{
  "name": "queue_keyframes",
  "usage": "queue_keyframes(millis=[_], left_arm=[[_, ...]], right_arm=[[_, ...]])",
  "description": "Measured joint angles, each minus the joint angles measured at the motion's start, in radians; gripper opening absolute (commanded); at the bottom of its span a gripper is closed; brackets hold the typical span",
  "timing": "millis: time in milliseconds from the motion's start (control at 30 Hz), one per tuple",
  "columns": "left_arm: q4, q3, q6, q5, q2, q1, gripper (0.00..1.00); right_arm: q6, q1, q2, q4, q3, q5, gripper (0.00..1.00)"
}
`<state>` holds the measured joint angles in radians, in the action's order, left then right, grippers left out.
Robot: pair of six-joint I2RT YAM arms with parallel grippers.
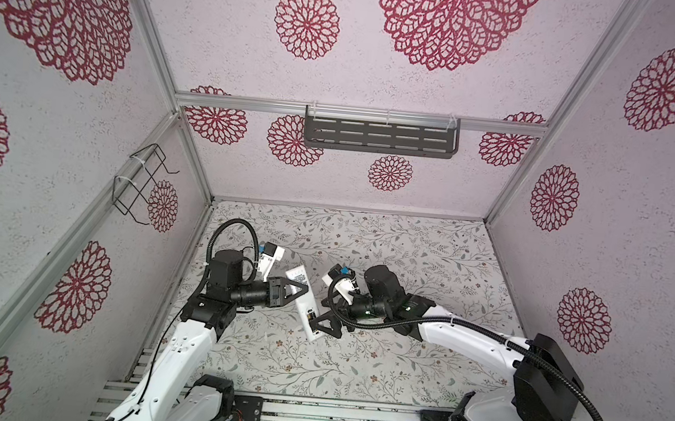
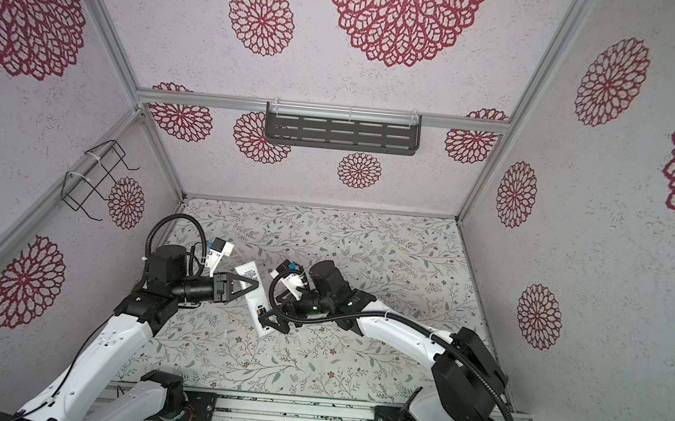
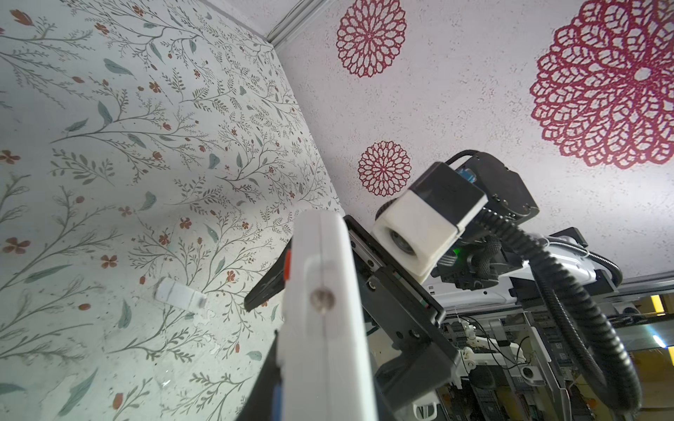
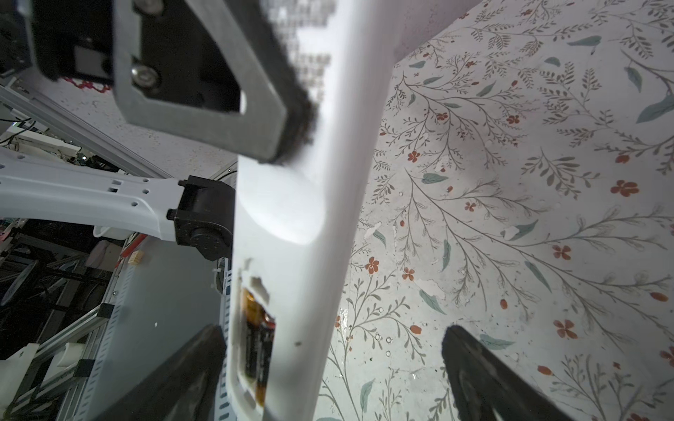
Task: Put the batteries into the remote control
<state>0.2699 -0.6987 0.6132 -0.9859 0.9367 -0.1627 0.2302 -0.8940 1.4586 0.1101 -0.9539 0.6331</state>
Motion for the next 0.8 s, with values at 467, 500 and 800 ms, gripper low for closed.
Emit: queue_keyframes(millis=[467,500,800], left_arm=[[-0.003,0.000,-0.016,0.037,-0.011,-0.002,0.00],[-0.004,0.000,-0.017,0.040,-0.012,-0.002,0.00],[-0.010,0.000,-0.020,0.068,-0.019,-0.002,0.00]], right_arm=[[0.035,-0.007,0.049,0.046,-0.032,0.009,0.59],[0.035,-0.007,0.050,0.048,-0.034,0.009,0.55],[0.034,-0.015,0.055,0.047,-0.045,0.004,0.43]])
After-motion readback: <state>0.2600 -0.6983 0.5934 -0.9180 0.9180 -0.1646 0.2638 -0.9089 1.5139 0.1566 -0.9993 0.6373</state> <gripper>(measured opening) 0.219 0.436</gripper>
